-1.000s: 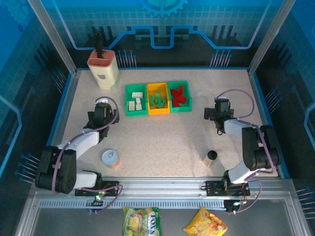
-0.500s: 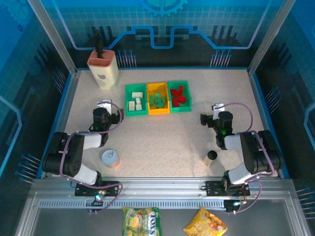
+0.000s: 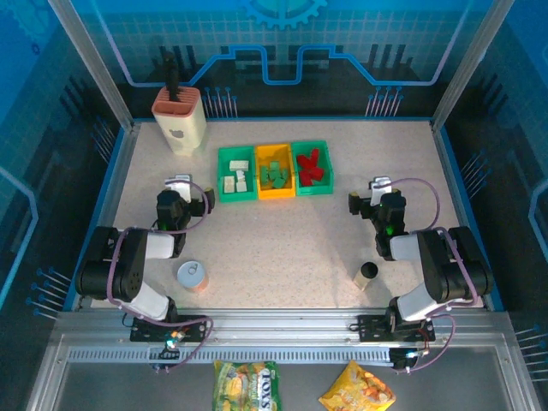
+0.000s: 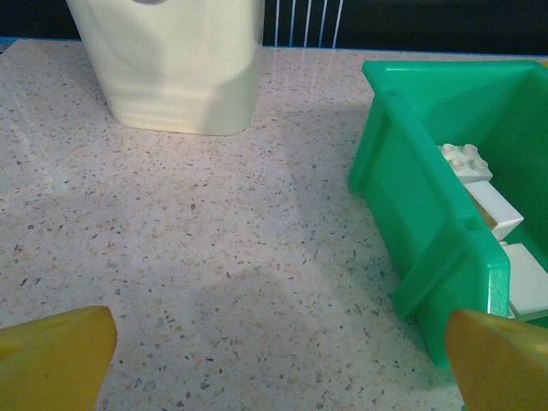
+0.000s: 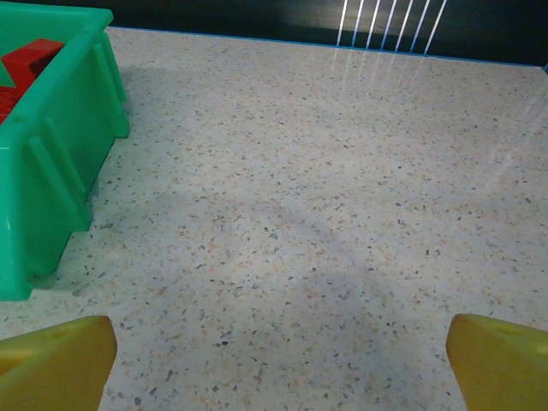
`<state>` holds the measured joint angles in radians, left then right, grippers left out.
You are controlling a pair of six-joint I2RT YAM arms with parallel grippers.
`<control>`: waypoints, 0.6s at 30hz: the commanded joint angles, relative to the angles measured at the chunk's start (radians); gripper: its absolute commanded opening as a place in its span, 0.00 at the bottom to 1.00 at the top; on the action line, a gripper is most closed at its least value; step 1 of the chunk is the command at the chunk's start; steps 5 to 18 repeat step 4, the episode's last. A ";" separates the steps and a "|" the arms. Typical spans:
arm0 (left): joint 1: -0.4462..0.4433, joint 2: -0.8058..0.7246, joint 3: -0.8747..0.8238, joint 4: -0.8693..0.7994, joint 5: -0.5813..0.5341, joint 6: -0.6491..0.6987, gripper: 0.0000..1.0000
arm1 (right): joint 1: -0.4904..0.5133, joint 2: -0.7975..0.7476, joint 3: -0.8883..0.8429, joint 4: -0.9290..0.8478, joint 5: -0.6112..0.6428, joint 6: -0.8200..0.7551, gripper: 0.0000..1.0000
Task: Sort the legos into containers by color
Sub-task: Reset both arms
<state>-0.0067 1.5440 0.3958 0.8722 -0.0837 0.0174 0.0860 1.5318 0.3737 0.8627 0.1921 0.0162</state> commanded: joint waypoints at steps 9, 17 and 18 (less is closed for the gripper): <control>0.002 0.009 -0.008 0.040 0.026 -0.011 0.99 | -0.014 0.008 0.025 0.028 -0.081 -0.022 1.00; 0.002 0.009 -0.008 0.040 0.026 -0.011 0.99 | -0.014 0.008 0.025 0.028 -0.081 -0.022 1.00; 0.002 0.009 -0.008 0.040 0.026 -0.011 0.99 | -0.014 0.008 0.025 0.028 -0.081 -0.022 1.00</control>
